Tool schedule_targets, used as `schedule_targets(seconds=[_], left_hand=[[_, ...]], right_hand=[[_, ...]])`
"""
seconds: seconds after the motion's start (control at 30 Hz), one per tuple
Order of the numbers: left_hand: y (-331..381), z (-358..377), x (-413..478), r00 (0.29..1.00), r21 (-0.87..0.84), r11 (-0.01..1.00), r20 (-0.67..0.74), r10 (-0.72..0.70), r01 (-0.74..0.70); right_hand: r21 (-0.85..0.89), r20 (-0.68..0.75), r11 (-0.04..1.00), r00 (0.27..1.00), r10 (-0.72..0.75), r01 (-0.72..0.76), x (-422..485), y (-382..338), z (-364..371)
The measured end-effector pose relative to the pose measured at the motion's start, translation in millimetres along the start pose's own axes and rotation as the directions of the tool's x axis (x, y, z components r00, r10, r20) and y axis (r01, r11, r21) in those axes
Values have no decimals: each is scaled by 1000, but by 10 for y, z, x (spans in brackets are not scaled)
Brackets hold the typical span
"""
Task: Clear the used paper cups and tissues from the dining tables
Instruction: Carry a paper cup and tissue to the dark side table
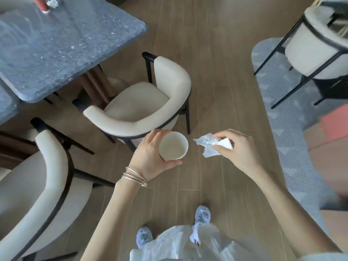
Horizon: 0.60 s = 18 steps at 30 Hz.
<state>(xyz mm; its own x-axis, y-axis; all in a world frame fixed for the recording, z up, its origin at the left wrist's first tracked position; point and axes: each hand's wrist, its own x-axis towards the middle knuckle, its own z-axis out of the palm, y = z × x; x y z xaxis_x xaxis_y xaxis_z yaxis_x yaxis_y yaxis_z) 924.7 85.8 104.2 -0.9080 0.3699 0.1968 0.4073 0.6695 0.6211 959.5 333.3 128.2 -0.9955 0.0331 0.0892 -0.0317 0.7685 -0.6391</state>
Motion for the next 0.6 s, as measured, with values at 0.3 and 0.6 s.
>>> schedule_targets(seconds=[0.3,0.6], left_hand=[[684,557,671,1000,12,1000,7,-16,16],[813,985,1633,998,7,1000,49,-25,25]], right_hand=[[48,28,998,998,-50,48,389,714,-654],[75,13,997,1000,14,-15,1051,1322,-917]])
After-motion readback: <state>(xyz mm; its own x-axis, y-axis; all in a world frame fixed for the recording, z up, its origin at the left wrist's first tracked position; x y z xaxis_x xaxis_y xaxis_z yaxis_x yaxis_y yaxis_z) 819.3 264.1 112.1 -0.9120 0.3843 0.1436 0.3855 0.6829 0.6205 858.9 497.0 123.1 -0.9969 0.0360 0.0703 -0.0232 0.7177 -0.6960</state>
